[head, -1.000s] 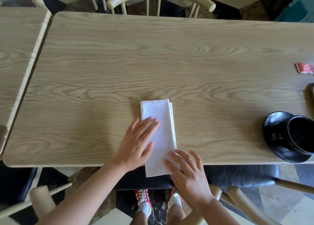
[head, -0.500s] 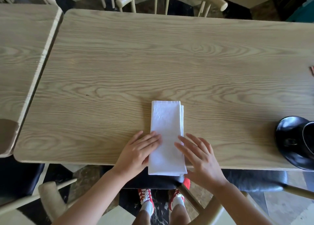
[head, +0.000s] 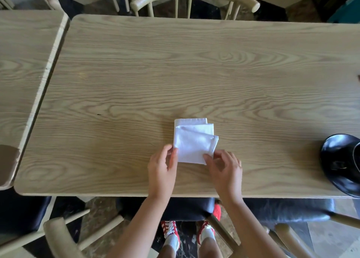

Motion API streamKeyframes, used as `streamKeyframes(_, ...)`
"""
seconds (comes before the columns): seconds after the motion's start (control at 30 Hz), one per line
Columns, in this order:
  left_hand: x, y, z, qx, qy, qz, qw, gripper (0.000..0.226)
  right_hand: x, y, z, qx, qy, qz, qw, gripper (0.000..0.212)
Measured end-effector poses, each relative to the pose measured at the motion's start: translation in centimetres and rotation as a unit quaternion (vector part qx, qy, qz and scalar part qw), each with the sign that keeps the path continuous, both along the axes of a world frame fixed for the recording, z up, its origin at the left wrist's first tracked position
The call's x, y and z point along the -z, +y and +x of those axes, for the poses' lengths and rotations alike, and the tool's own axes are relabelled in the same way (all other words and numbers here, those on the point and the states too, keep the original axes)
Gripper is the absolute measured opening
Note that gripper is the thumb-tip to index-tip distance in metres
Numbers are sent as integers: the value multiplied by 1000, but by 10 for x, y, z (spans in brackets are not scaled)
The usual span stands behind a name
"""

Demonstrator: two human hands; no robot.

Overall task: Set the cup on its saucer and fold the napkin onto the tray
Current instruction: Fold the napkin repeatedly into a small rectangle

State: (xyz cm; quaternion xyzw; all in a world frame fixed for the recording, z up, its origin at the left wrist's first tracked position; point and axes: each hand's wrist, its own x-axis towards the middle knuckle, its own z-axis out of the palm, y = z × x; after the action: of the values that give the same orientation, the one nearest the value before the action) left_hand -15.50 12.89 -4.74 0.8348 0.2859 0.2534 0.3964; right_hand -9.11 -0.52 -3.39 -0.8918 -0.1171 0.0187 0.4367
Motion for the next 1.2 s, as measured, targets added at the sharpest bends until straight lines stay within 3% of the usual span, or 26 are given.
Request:
streamKeyframes(0.1,2,-4,10,-38,23,44,998,23,3,8,0,28,14,-4,999,34)
streamKeyframes(0.27,5,-5,18,-83,141,107,981,26,9,17,4,58,5,-51,997,43)
streamKeyframes(0.53,5,1,26,-78,157,158,972,10,14,24,11,84,-26,-129,988,40)
streamKeyframes(0.63,6,6,27,-15,146,197,969,45,9,26,13,102,-82,-183,974,28)
streamKeyframes(0.7,5,12,28,105,153,261,947,66,7,29,16,15,-130,-238,962,47)
streamKeyframes(0.77,7,22,32,205,155,292,921,63,9,35,19,-86,-144,-274,947,59)
streamKeyframes(0.83,9,31,35,265,173,296,901,57,13,37,20,-115,-101,-278,948,58)
streamKeyframes(0.93,10,40,38,296,203,294,886,53,19,35,23,-138,-58,-292,945,58)
streamKeyframes(1.2,4,35,36,282,264,292,875,63,19,24,46,-236,-119,-303,916,55)
